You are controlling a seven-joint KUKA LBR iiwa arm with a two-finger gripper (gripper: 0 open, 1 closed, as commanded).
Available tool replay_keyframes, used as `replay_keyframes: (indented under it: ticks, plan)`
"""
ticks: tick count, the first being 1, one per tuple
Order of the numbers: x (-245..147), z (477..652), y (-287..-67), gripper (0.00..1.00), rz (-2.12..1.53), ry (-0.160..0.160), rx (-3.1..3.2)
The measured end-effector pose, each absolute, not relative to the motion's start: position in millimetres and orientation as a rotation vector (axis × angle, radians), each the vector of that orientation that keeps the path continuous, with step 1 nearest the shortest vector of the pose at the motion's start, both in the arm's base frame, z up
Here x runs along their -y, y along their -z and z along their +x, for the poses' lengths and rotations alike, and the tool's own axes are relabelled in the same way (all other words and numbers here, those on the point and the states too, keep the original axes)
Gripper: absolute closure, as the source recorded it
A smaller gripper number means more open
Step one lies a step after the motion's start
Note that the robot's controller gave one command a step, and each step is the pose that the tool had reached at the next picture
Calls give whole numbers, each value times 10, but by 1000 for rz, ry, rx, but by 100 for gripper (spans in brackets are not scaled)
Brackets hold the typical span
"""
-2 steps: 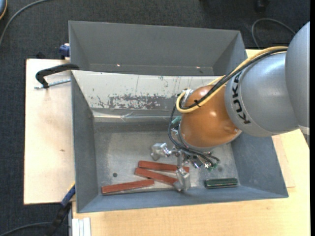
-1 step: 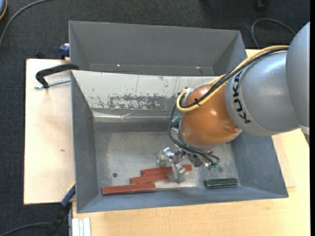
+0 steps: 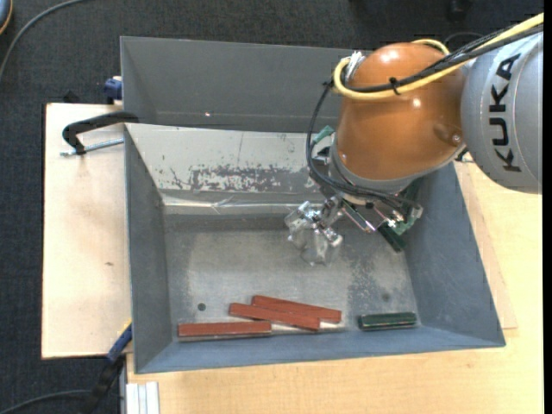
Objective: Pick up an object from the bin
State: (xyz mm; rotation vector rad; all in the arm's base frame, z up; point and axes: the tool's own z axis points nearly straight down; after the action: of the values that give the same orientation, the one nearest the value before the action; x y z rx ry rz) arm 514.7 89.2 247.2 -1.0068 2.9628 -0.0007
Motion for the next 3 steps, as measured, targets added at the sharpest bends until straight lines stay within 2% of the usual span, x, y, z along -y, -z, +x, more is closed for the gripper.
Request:
replay_keyframes:
  ticks: [1,2,3]
  plan:
    - [-886,5134,-2444,0,-1008,-2,-2970]
    - [-1073,4993,-1591,0,-1092,-5,-2952]
    - [-1536,5021,-1517,0,-902,-5,-3005]
